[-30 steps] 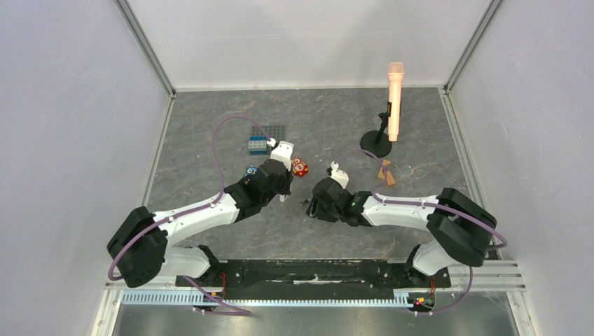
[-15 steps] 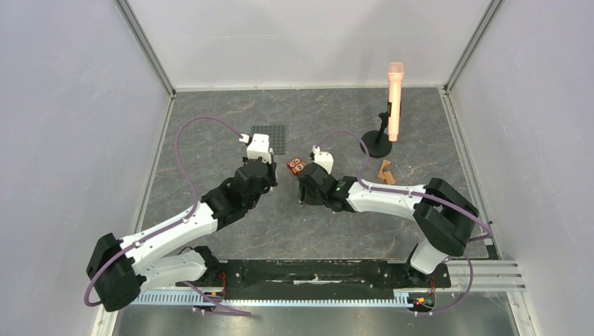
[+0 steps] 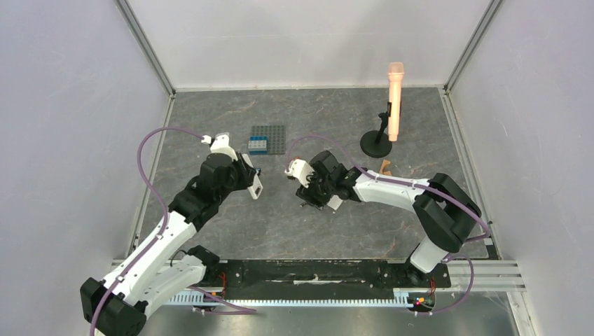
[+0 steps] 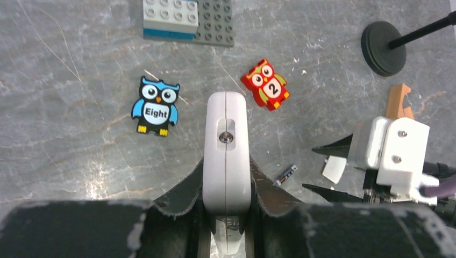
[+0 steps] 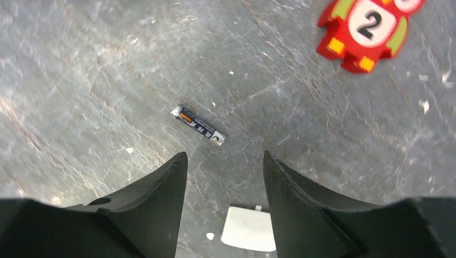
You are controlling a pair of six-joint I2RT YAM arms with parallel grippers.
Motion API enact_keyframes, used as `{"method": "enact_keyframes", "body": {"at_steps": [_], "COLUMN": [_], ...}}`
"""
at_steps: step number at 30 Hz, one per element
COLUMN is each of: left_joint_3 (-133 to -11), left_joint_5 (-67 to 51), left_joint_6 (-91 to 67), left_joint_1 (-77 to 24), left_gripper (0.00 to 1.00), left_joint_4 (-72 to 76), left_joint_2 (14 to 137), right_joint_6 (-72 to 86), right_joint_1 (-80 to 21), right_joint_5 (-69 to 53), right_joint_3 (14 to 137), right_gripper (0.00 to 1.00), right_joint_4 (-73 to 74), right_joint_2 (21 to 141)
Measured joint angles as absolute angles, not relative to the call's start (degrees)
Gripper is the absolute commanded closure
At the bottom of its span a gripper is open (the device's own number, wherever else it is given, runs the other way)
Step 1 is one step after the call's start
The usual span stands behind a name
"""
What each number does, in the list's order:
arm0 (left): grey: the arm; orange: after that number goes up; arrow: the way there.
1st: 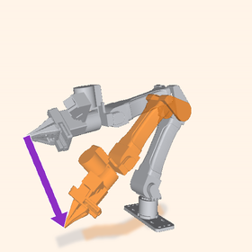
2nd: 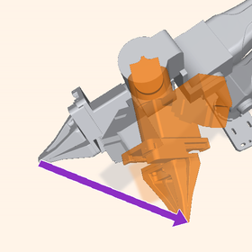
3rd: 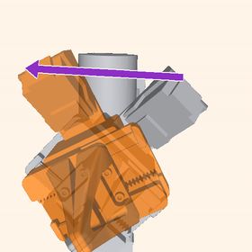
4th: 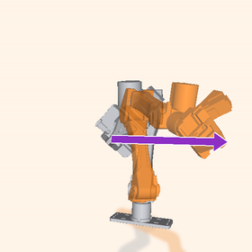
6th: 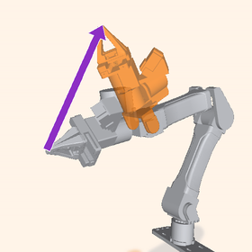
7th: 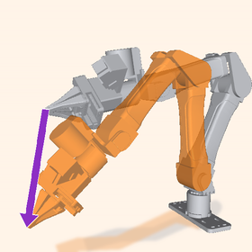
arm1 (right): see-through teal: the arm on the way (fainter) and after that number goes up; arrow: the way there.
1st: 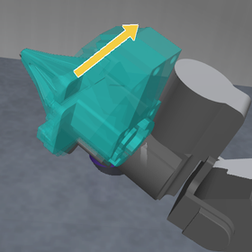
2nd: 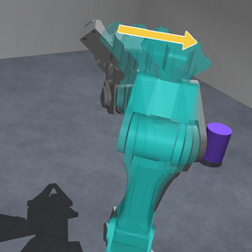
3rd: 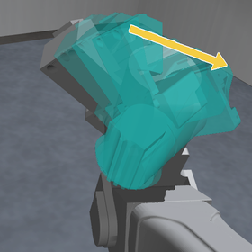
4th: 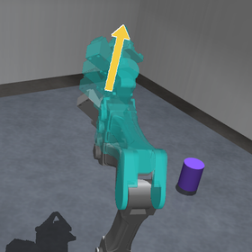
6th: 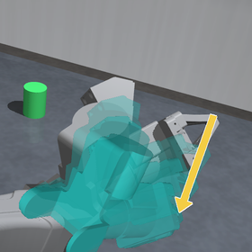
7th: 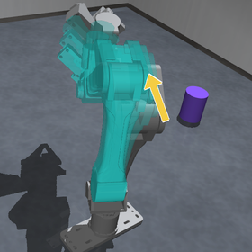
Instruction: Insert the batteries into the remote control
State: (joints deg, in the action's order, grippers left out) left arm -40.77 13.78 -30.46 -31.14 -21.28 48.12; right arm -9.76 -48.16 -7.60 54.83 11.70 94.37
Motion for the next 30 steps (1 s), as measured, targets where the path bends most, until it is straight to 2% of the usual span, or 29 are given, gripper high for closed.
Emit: {"method": "enact_keyframes", "body": {"at_steps": [8, 17, 22, 30], "left_joint_3": [-40.99, -41.41, -41.41, -41.41], "left_joint_5": [1.04, -6.87, -9.19, -11.35], "left_joint_6": [-33.47, -34.09, -34.09, -34.06], "left_joint_1": [-22.98, -18.87, -17.28, -15.27], "left_gripper": [0.98, 0.98, 0.98, 0.98], "left_joint_4": [-24.34, -24.18, -24.08, -23.46], "left_joint_2": [49.30, 52.73, 53.71, 54.94], "right_joint_6": [-31.35, -41.63, -43.94, -44.56], "right_joint_1": [-47.64, -47.48, -47.11, -46.98], "right_joint_5": [-18.79, -21.30, -23.29, -25.71], "right_joint_3": [55.72, 60.27, 64.12, 65.23], "right_gripper": [0.44, 0.51, 0.63, 0.92], "right_joint_4": [15.46, 20.16, 24.40, 26.87], "right_joint_2": [97.67, 102.19, 104.86, 105.89]}}
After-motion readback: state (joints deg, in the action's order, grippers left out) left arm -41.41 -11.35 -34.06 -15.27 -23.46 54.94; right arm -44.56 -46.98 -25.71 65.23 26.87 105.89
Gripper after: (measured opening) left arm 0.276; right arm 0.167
